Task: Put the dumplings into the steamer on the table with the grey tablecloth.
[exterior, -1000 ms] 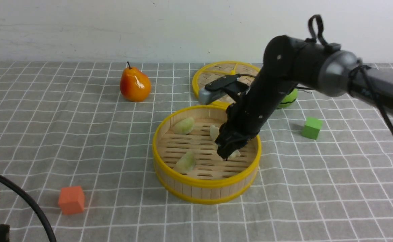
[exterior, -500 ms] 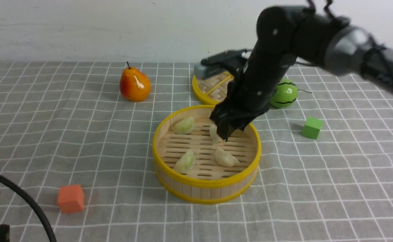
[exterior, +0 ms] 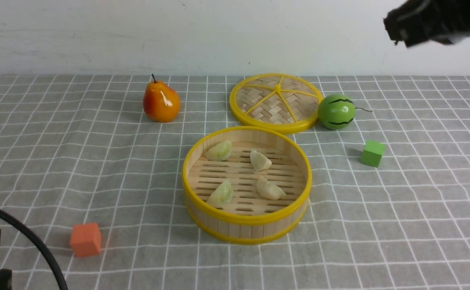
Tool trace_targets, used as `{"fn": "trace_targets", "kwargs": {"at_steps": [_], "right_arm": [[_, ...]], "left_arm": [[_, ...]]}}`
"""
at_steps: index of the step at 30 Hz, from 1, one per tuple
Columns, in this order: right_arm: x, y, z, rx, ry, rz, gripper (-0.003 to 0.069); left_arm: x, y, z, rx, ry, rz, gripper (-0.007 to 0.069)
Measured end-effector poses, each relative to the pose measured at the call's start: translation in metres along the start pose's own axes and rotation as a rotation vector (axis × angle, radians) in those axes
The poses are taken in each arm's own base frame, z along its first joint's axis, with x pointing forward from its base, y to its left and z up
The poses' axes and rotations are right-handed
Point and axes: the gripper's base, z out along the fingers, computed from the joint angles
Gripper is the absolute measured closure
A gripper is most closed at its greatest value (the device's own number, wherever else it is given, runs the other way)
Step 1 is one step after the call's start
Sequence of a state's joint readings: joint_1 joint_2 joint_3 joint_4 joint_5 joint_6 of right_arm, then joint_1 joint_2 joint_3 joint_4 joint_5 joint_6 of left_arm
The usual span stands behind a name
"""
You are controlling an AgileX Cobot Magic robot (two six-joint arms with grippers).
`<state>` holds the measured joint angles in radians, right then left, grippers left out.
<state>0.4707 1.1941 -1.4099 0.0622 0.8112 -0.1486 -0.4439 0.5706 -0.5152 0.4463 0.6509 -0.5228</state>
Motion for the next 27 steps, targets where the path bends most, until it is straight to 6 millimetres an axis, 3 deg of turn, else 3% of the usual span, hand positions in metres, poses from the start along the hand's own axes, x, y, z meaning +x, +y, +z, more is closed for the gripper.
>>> {"fn": "trace_targets", "kwargs": {"at_steps": [3,4,5,11,16,19,22,27], "right_arm": [[0.042,0.004,-0.006,0.02,-0.094,0.006,0.0678],[0.07,0.006,-0.006,0.03,-0.134,0.008,0.0678],[0.084,0.007,-0.006,0.041,-0.189,0.009,0.0678],[0.186,0.014,0.016,0.091,-0.362,0.016,0.0674],[0.253,0.018,0.024,0.113,-0.353,0.027,0.0671],[0.295,0.022,0.025,0.105,-0.244,0.03,0.067],[0.306,0.023,0.024,0.101,-0.16,0.061,0.0669],[0.308,0.022,0.02,0.114,-0.167,0.131,0.0664]], "left_arm": [[0.0,0.0,0.0,0.0,0.0,0.0,0.0577],[0.0,0.0,0.0,0.0,0.0,0.0,0.0575],[0.0,0.0,0.0,0.0,0.0,0.0,0.0575],[0.0,0.0,0.0,0.0,0.0,0.0,0.0568],[0.0,0.0,0.0,0.0,0.0,0.0,0.0566],[0.0,0.0,0.0,0.0,0.0,0.0,0.0564],[0.0,0.0,0.0,0.001,0.001,-0.002,0.0559],[0.0,0.0,0.0,0.0,0.003,-0.003,0.055]]}}
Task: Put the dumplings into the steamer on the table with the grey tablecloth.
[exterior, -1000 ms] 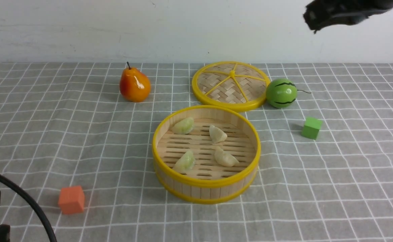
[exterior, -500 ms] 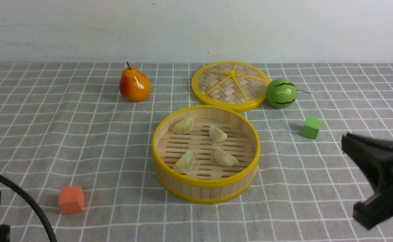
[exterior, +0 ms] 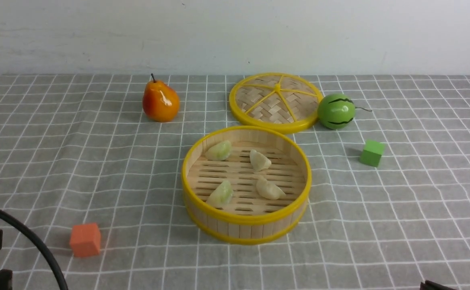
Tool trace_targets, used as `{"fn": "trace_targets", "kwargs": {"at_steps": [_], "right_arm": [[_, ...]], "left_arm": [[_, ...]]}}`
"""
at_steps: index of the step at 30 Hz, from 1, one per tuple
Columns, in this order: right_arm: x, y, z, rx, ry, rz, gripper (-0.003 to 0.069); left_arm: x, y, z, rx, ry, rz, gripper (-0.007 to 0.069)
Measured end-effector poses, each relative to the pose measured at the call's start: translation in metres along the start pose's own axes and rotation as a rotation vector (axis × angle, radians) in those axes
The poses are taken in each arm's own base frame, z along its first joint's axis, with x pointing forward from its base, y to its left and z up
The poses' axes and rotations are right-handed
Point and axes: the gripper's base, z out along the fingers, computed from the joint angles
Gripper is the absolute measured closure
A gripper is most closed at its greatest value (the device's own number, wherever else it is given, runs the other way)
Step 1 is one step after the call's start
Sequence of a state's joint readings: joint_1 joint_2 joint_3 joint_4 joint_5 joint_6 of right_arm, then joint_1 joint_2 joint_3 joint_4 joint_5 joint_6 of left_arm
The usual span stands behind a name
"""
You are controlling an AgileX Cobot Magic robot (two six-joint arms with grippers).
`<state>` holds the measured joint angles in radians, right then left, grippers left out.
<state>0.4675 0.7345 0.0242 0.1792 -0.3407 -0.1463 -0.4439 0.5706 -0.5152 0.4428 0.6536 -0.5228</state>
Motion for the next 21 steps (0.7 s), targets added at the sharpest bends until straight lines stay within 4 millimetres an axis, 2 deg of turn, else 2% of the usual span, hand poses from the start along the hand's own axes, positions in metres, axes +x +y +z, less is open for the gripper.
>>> {"fn": "trace_targets", "kwargs": {"at_steps": [3,8,13,16,19,21], "right_arm": [[-0.005,0.0,-0.008,0.001,-0.065,-0.01,0.0664],[-0.012,0.0,-0.029,-0.005,-0.197,-0.173,0.0664],[-0.004,0.001,-0.053,-0.01,-0.249,-0.212,0.0663],[0.004,0.0,-0.057,0.021,-0.2,-0.168,0.0663],[0.016,-0.007,-0.056,0.124,-0.081,-0.028,0.0663],[0.018,-0.01,-0.057,0.19,-0.064,0.081,0.0663]], "left_arm": [[0.0,0.0,0.0,0.001,0.0,-0.001,0.0548],[0.0,0.0,0.0,0.0,0.001,-0.001,0.0541],[0.0,0.0,0.0,0.0,0.002,-0.001,0.0535],[0.0,0.0,0.0,-0.001,0.005,-0.001,0.0533],[0.0,0.0,0.0,-0.001,0.006,-0.002,0.0531],[0.001,0.0,0.0,-0.001,0.006,-0.003,0.053]]}}
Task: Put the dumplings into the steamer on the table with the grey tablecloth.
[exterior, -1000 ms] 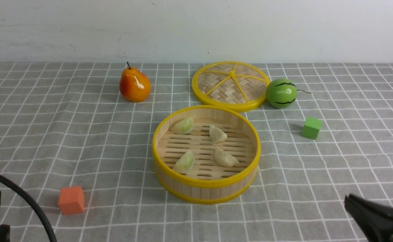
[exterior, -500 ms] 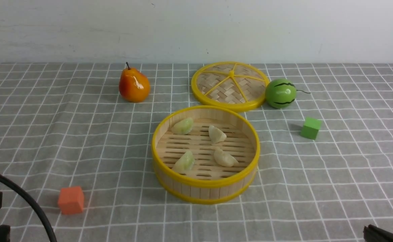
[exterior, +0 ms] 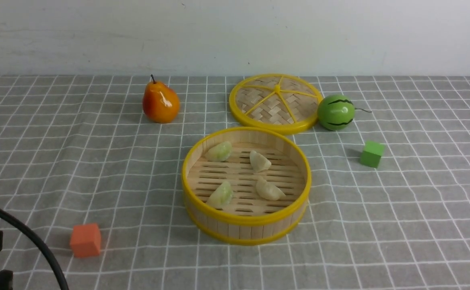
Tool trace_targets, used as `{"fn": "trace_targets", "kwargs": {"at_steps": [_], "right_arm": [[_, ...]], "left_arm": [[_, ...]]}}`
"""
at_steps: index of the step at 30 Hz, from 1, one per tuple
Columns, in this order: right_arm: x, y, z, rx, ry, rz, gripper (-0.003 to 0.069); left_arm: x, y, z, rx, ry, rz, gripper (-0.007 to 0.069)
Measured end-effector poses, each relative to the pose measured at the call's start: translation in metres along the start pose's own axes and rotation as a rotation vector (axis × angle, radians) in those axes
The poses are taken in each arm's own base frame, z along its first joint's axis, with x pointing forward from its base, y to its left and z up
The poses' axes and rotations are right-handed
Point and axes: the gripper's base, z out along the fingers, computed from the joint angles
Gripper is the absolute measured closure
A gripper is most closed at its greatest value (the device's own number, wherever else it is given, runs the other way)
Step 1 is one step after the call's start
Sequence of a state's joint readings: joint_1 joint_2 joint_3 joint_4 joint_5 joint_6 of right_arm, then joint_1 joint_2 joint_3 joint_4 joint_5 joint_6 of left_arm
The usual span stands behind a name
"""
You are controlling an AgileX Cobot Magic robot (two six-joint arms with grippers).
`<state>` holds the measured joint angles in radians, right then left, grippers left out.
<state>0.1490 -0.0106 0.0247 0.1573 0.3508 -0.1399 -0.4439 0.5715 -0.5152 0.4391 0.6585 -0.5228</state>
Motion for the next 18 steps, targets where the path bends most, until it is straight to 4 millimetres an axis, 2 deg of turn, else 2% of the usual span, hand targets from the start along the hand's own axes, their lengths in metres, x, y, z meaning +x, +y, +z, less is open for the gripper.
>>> {"fn": "trace_targets", "kwargs": {"at_steps": [3,5,18], "right_arm": [[0.0008,-0.0047,-0.0005,0.083,0.013,0.163,0.0663],[0.0007,-0.0065,-0.0009,0.111,0.013,0.212,0.0663],[0.001,-0.0049,-0.0008,0.086,0.02,0.182,0.0663]], "left_arm": [[0.0,0.0,0.0,0.0,0.0,0.0,0.0526],[0.0,0.0,0.0,0.0,0.0,0.0,0.0523],[0.0003,0.0,0.0002,0.0,0.001,0.0,0.0513]]}}
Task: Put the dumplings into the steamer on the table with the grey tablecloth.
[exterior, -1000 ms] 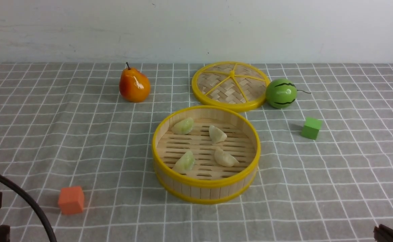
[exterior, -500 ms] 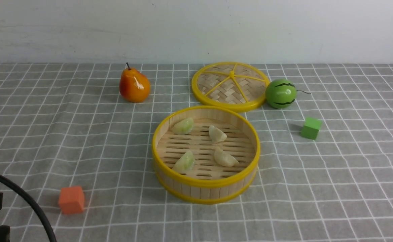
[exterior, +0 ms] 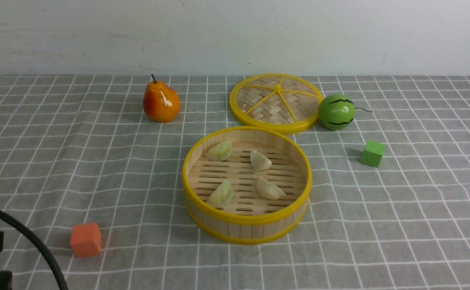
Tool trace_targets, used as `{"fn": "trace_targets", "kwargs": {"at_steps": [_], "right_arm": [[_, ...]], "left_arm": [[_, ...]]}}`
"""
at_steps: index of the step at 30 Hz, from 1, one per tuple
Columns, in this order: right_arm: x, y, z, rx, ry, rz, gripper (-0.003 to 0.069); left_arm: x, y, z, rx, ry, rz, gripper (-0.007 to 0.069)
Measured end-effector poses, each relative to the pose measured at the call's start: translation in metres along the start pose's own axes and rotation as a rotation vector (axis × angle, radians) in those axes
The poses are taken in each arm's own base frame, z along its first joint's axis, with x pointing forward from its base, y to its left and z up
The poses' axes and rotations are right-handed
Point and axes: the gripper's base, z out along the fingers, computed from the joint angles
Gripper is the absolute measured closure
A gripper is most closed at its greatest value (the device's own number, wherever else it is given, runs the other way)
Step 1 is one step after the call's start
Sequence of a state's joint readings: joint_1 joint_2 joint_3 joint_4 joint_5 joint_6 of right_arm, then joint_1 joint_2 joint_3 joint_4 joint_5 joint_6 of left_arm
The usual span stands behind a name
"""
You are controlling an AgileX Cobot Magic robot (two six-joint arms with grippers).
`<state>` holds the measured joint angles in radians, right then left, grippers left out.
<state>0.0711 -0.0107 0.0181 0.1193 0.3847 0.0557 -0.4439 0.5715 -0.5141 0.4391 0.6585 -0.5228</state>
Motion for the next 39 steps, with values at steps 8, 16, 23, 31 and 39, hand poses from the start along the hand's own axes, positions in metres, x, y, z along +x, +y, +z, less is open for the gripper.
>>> {"fn": "trace_targets", "kwargs": {"at_steps": [8,16,23,31,39], "right_arm": [[0.0,0.002,0.0,-0.021,0.0,-0.128,0.0663],[0.0,-0.001,0.0,0.007,0.0,-0.229,0.0661],[0.0,-0.002,0.0,0.018,0.002,-0.258,0.0657],[0.0,-0.002,0.0,0.019,0.002,-0.262,0.0648],[0.0,-0.002,0.0,0.019,0.002,-0.264,0.0637]], "left_arm": [[0.0,0.0,0.0,0.0,0.0,0.0,0.0513],[0.0,0.0,0.0,0.0,0.0,0.0,0.0508],[0.0,0.0,0.0,0.0,0.0,0.0,0.0503],[0.0,0.0,0.0,0.0,0.0,0.0,0.0496],[0.012,0.001,0.0,0.021,-0.032,0.004,0.0487]]}}
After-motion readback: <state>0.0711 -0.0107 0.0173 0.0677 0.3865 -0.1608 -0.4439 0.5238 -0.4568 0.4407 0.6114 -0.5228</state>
